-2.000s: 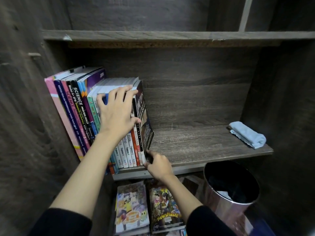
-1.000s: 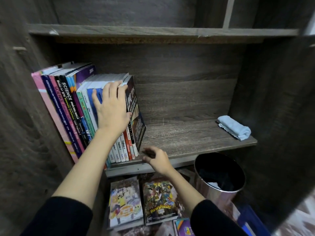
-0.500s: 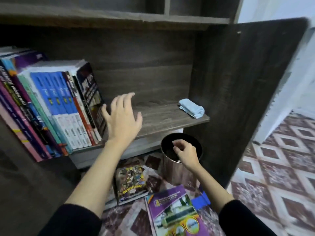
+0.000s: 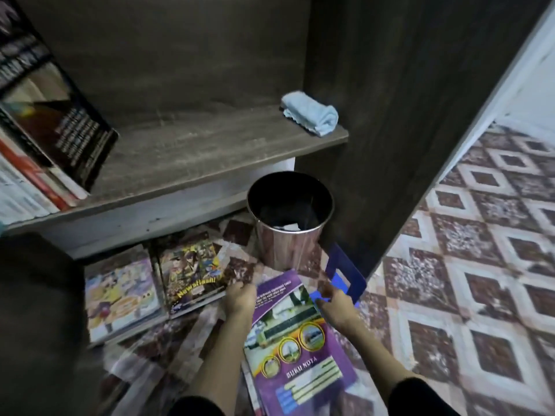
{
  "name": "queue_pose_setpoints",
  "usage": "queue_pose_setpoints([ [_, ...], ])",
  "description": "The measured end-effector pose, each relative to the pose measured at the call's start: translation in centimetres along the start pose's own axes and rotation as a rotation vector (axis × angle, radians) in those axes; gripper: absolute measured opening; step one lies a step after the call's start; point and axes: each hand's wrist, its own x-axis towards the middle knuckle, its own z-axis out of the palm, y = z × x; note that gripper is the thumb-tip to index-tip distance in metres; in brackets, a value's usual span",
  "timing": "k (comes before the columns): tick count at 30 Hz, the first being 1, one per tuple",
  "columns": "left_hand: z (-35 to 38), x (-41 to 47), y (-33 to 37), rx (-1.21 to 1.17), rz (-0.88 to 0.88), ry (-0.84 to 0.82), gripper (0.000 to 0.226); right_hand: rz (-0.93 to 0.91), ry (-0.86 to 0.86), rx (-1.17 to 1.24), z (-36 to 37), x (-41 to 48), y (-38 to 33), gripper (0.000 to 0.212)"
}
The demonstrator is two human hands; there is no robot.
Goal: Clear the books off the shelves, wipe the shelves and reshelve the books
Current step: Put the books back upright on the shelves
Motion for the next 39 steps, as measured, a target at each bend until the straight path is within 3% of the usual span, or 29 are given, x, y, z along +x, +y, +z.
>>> queue_pose_setpoints([
  [6,-0.1,5.5,-9.2,0.128,-0.193,0.087,0.040,0.195,-0.072,0.000,4.0,1.0,5.7,0.033],
  [8,-0.5,6.3,-11.8,0.115,-0.282,0.070,0.056,0.256,-0.123,-0.008,5.2,1.3,7.1,0.051],
  [10,-0.8,6.7,-14.0,0.034,-0.351,-0.020,0.042,0.309,-0.137,-0.023,6.4,1.3,7.8,0.073],
  [13,-1.2,3.1,-12.2,-0.056,-0.428,-0.070,0.013,0.348,-0.126,-0.119,7.8,0.9,7.3,0.086],
  [16,-0.6,3.3,-12.4,-0.067,-0.421,-0.057,0.010,0.391,-0.055,-0.217,9.2,0.6,6.2,0.085],
  [22,0.2,4.0,-13.0,-0.079,-0.392,-0.036,0.003,0.434,-0.060,-0.173,10.6,1.5,5.7,0.092],
  [26,-0.5,4.3,-13.7,-0.129,-0.414,0.000,0.033,0.475,-0.055,-0.092,9.8,2.3,6.4,0.092],
  [30,-1.8,4.1,-13.5,-0.181,-0.488,-0.124,0.010,0.507,-0.070,-0.053,9.6,3.0,7.2,0.098],
  [33,-2.2,3.9,-12.7,-0.163,-0.435,-0.192,0.011,0.529,-0.065,-0.036,10.1,4.1,8.8,0.125],
  [36,-1.9,3.1,-12.1,-0.193,-0.418,-0.253,0.018,0.539,-0.082,-0.027,11.1,4.9,11.1,0.133],
  [37,-1.7,3.4,-12.4,-0.199,-0.418,-0.279,0.027,0.540,-0.078,-0.015,11.5,5.0,11.8,0.133],
  [39,-1.5,3.4,-12.4,-0.193,-0.408,-0.322,0.070,0.533,-0.081,0.015,12.3,5.4,13.6,0.134],
])
